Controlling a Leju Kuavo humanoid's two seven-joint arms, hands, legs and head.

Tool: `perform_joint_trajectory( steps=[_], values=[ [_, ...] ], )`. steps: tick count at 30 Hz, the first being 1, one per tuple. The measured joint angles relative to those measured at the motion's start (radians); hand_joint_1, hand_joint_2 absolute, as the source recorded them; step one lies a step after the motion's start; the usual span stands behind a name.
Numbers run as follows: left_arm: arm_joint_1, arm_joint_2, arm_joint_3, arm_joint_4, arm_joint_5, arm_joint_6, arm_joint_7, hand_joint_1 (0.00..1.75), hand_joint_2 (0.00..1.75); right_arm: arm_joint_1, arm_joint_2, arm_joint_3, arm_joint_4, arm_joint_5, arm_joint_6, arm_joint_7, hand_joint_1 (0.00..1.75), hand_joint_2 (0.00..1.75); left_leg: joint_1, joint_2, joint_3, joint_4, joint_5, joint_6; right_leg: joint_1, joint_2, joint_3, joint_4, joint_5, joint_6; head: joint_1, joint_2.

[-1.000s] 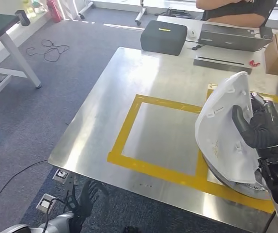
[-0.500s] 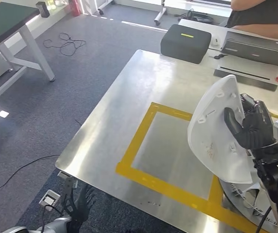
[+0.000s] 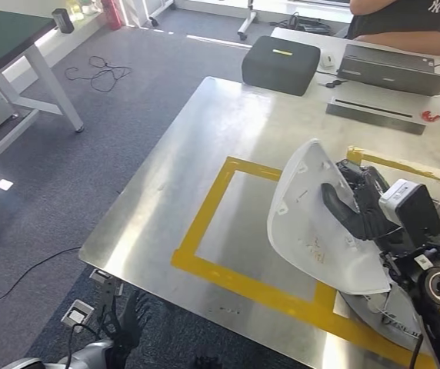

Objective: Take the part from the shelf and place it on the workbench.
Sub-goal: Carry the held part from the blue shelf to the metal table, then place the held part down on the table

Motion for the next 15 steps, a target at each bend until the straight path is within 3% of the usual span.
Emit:
perform_joint_trajectory(
  steps=[2,3,7,15],
  values=[
    [0.001,0.000,0.000,0.000,0.000,0.000,-0.003,0.00,0.00,-0.006,0.001,0.005,0.008,0.000,0.000,0.000,1.75,1.75,0.001,-0.004,0.078,-0.134,0.038,0.009,0.003,0.000,-0.006,0.001,-0.006,0.010,-0.001,0.000],
    [0.001,0.000,0.000,0.000,0.000,0.000,-0.004,0.00,0.00,-0.009,0.001,0.008,0.012,0.001,0.000,-0.001,1.75,1.75,0.000,-0.004,0.097,-0.167,0.046,0.014,0.005,-0.001,-0.009,0.003,-0.010,0.014,-0.001,0.000],
    [0.000,-0.003,0.000,0.000,-0.001,0.000,-0.005,0.00,0.00,-0.016,0.002,0.019,0.025,0.000,0.001,-0.002,1.75,1.75,-0.005,-0.001,0.105,-0.178,0.047,0.025,0.006,-0.003,-0.009,0.002,-0.016,0.005,0.007,0.000],
    [-0.006,-0.005,0.000,0.000,-0.007,-0.002,0.000,0.00,0.00,-0.051,0.005,0.054,0.080,-0.011,0.038,0.020,1.75,1.75,-0.010,-0.001,0.104,-0.178,0.047,0.040,0.002,-0.004,-0.003,-0.011,-0.010,0.027,0.008,0.000]
  ],
)
